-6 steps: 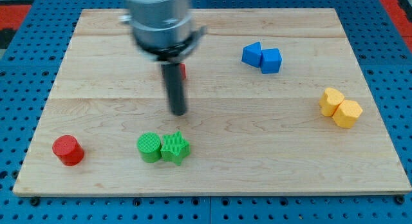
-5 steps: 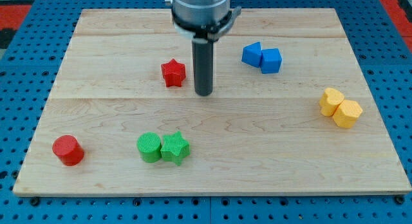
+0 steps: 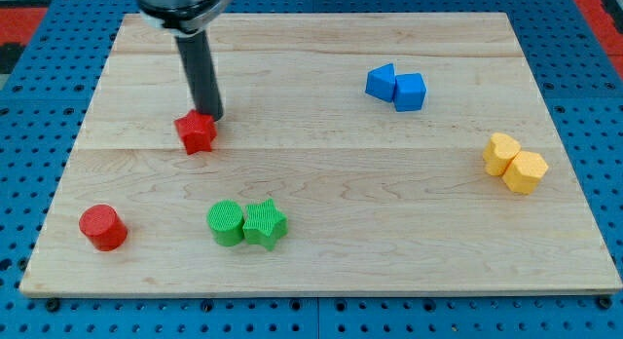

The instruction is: Move the red star top right to the red circle

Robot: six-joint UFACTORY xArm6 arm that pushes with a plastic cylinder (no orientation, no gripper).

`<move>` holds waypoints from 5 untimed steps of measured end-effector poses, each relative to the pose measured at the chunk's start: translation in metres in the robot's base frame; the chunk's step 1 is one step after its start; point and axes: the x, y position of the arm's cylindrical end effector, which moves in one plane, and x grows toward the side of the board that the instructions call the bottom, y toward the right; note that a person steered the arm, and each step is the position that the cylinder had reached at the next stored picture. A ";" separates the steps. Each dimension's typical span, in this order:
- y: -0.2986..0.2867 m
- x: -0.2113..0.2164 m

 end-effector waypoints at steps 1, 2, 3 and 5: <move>-0.026 0.021; -0.037 0.043; -0.047 0.041; -0.001 0.045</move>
